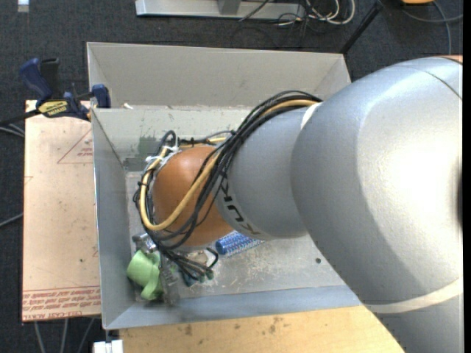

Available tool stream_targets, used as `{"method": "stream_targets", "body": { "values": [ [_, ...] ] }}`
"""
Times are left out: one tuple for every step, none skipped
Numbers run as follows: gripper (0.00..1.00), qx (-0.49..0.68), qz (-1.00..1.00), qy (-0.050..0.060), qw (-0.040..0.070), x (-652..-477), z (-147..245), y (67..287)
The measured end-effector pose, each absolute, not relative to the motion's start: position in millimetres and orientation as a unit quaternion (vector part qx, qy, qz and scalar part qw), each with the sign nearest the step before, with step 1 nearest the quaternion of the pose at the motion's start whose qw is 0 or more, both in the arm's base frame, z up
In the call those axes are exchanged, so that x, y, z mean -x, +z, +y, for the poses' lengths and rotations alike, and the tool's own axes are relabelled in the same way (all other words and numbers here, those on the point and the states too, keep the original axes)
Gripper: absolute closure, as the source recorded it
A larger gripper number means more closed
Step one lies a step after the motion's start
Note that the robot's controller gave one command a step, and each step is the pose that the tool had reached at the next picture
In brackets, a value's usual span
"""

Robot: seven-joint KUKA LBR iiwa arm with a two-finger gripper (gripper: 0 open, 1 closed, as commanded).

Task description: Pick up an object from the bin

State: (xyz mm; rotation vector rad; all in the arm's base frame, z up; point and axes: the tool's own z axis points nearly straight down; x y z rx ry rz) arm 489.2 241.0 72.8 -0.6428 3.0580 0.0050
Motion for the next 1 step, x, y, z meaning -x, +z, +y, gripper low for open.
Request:
{"method": "stream_targets", "body": {
  "values": [
    [1.0, 0.198, 0.98, 0.001, 0.006, -518.0, 184.5, 271.5]
  ]
}}
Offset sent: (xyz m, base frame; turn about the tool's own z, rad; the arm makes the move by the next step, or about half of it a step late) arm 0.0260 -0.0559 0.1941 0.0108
